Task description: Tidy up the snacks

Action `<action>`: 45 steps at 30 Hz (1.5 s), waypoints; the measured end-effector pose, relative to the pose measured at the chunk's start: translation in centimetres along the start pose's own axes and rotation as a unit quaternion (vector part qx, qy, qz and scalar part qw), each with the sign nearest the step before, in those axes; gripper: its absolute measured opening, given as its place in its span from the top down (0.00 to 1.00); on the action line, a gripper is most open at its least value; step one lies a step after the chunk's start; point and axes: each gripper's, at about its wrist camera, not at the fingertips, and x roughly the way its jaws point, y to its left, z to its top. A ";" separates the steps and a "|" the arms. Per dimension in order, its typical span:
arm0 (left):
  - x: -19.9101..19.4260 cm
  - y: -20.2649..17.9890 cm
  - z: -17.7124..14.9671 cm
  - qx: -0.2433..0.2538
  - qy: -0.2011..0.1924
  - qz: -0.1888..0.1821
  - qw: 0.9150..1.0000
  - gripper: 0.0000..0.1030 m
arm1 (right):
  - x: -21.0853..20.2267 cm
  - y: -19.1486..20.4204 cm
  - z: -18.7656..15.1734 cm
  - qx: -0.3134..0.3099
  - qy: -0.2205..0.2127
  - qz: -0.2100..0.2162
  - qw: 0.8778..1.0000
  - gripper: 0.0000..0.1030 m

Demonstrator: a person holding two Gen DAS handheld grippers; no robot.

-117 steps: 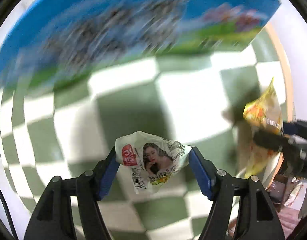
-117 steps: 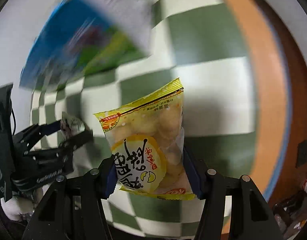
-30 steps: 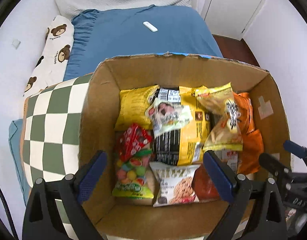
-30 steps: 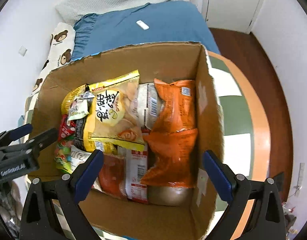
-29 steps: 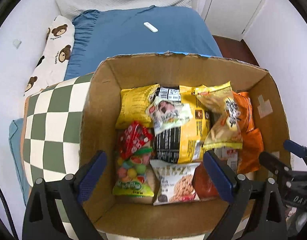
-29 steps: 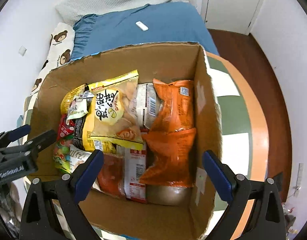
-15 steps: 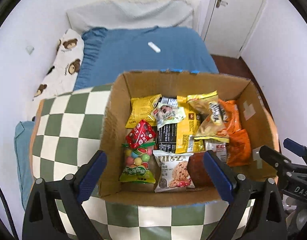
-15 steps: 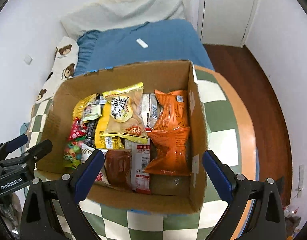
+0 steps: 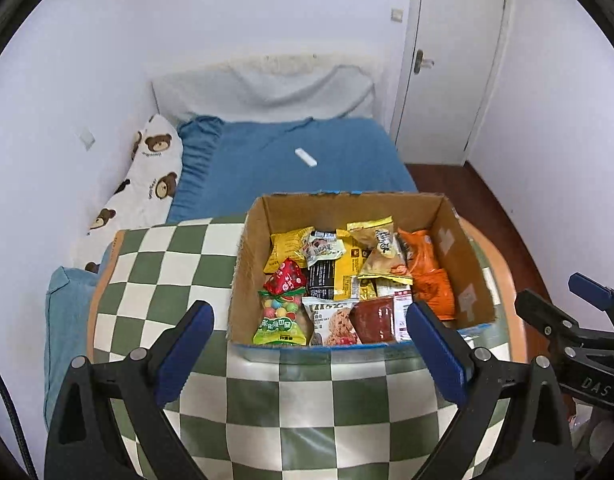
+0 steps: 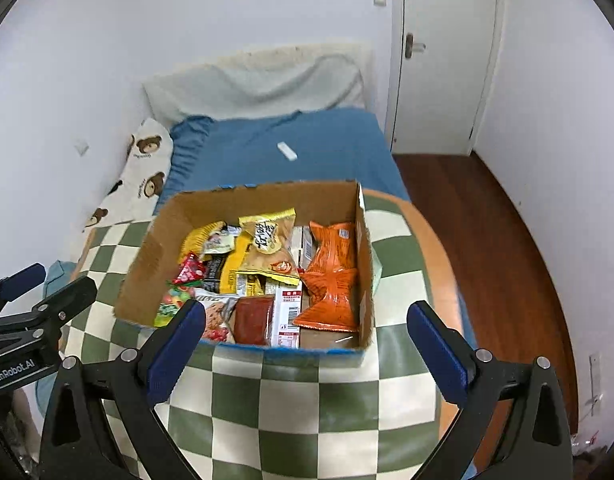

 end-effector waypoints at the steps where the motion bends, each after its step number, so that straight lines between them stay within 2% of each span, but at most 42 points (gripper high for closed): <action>1: -1.0 0.0 -0.3 -0.001 -0.007 -0.002 1.000 0.04 | -1.0 0.0 -0.2 0.000 -0.006 0.002 1.000 0.00; 12: -8.3 -0.2 -3.8 0.010 -0.046 0.005 0.999 0.04 | -10.8 1.5 -3.6 -0.011 -0.071 0.008 0.997 0.00; 17: -10.7 0.2 -5.0 0.004 -0.063 0.010 0.998 0.04 | -13.4 1.8 -4.8 -0.014 -0.085 0.007 0.996 0.00; 24: -12.6 0.9 -5.7 -0.010 -0.083 0.015 0.996 0.00 | -14.8 2.1 -5.9 -0.008 -0.088 0.011 0.996 0.00; 34: -11.0 1.3 -5.3 -0.017 -0.073 0.017 0.997 0.00 | -14.5 2.0 -6.2 -0.004 -0.090 0.002 0.996 0.00; 45: -5.5 0.2 -3.3 -0.007 -0.050 0.036 0.998 0.00 | -9.5 1.1 -4.2 0.013 -0.082 -0.010 0.996 0.00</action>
